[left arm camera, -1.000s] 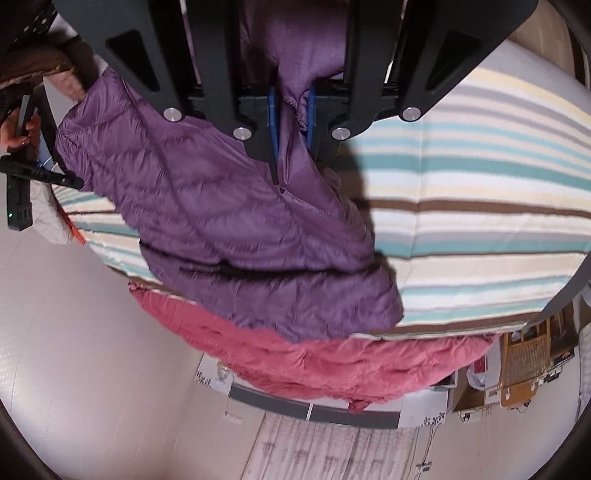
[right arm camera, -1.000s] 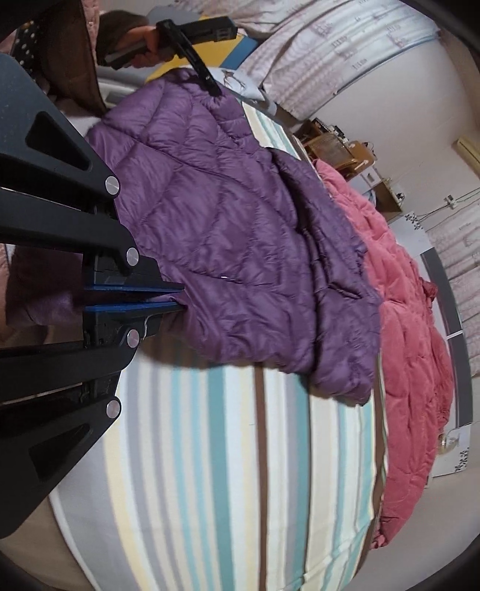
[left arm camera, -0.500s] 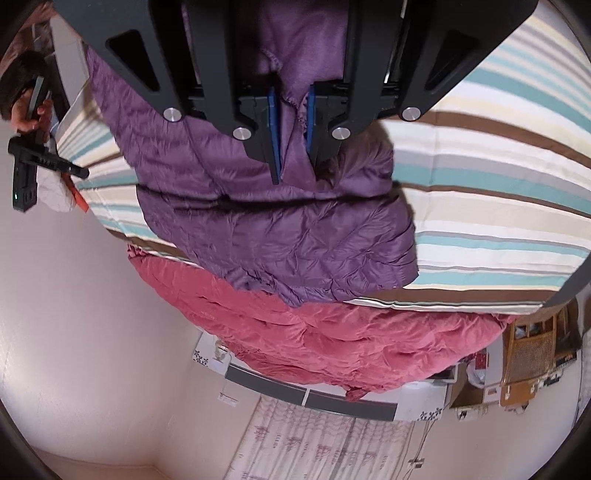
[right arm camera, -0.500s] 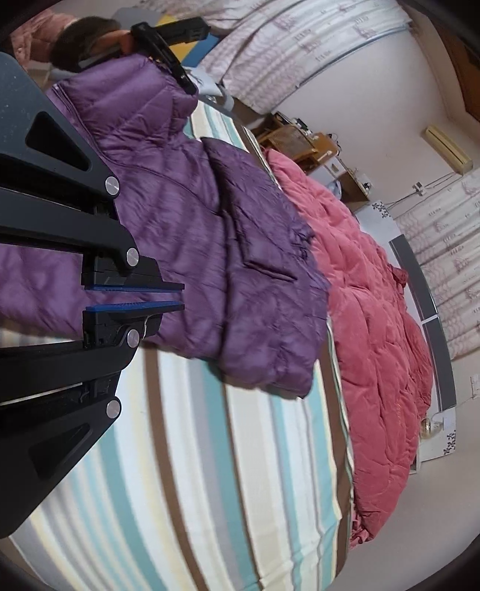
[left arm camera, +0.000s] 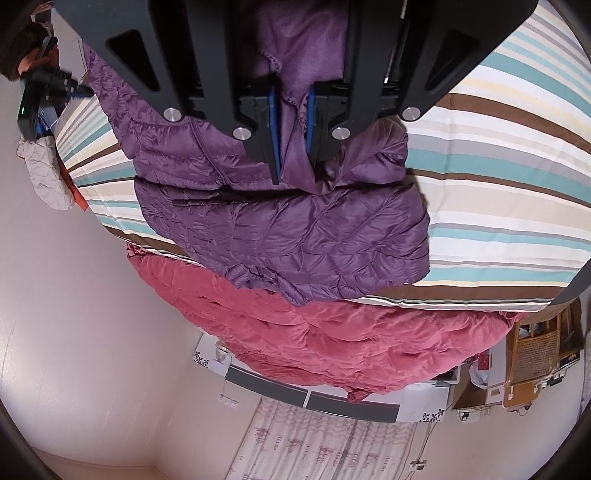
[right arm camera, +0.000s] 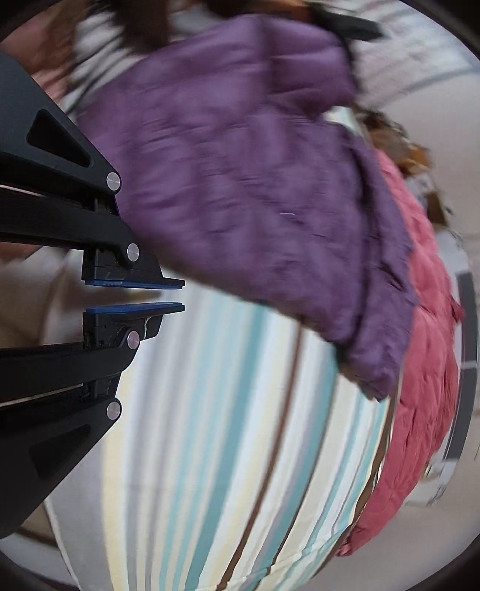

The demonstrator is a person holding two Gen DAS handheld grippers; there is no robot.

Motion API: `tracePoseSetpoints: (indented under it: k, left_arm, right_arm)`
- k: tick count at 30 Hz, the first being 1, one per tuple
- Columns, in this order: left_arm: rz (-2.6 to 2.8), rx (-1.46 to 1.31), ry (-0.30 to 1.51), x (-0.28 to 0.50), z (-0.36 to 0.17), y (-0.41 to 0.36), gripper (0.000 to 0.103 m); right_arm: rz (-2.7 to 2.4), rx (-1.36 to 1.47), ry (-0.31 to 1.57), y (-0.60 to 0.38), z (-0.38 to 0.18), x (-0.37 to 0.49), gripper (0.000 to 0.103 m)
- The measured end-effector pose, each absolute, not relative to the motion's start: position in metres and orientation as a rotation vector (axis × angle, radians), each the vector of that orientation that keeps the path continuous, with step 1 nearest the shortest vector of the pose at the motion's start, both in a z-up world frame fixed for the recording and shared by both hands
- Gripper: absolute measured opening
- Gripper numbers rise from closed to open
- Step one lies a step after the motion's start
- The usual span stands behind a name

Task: Fold large clothes

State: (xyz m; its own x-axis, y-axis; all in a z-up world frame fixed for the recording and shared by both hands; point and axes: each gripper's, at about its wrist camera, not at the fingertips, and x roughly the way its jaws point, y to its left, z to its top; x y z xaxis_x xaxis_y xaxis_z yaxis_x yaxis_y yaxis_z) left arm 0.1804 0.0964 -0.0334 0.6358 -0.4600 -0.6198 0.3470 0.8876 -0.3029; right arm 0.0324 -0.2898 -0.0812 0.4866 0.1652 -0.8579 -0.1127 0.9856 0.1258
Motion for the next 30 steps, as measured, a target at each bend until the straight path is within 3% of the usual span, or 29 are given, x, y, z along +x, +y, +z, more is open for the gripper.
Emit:
tracePoseSetpoints:
  k: [9, 10, 12, 13, 21, 30]
  left_arm:
    - [-0.448, -0.152, 0.75, 0.177, -0.034, 0.097, 0.011]
    - [-0.445, -0.15, 0.748, 0.175, -0.034, 0.098, 0.011]
    - [-0.44, -0.15, 0.746, 0.173, -0.034, 0.099, 0.011]
    - [-0.439, -0.15, 0.745, 0.171, -0.034, 0.101, 0.011]
    - [-0.438, -0.172, 0.744, 0.167, -0.039, 0.107, 0.011]
    - [-0.433, -0.171, 0.741, 0.164, -0.04, 0.11, 0.011]
  right_arm:
    - [0.258, -0.084, 1.063, -0.271, -0.089, 0.022, 0.009]
    - [0.258, -0.082, 1.07, -0.271, -0.09, 0.024, 0.017]
    - [0.247, -0.023, 1.069, -0.274, -0.085, 0.025, 0.066]
    - [0.214, 0.004, 1.048, -0.277, -0.08, 0.025, 0.069]
    - [0.32, 0.283, 1.103, -0.293, -0.073, 0.026, 0.062]
    - [0.322, 0.28, 1.096, -0.29, -0.064, 0.034, 0.062]
